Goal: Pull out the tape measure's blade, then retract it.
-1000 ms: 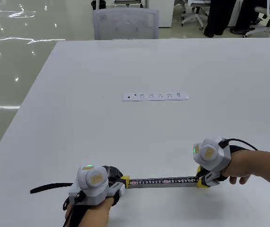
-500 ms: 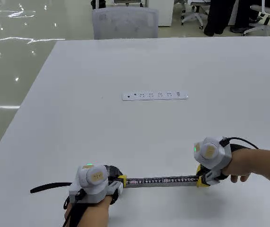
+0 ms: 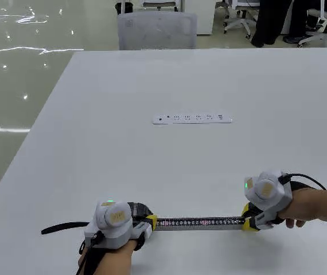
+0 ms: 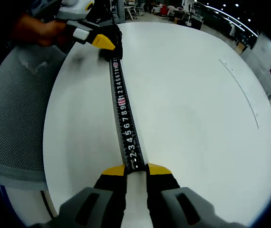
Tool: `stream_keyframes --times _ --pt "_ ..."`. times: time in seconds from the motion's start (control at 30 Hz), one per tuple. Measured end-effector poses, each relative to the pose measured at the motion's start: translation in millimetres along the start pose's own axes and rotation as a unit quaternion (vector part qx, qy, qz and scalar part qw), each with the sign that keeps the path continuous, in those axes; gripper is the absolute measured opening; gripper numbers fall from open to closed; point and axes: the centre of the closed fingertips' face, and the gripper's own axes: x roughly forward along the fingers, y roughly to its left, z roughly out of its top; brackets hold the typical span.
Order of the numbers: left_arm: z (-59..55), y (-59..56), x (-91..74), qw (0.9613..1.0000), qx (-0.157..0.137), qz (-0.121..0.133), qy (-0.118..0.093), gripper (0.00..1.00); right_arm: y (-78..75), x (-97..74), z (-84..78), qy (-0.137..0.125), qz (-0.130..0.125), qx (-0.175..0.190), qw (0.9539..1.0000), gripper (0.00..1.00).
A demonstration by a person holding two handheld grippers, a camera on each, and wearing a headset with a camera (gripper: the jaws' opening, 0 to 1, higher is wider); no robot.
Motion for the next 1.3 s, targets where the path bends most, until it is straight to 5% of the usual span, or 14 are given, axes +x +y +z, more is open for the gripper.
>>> stream_keyframes --times 1.3 --pt "-2.1 -0.6 0.3 0.9999 0.007 -0.004 0.014 0.60 4.8 8.2 23.3 -0.027 0.002 0.016 0.9995 0.14"
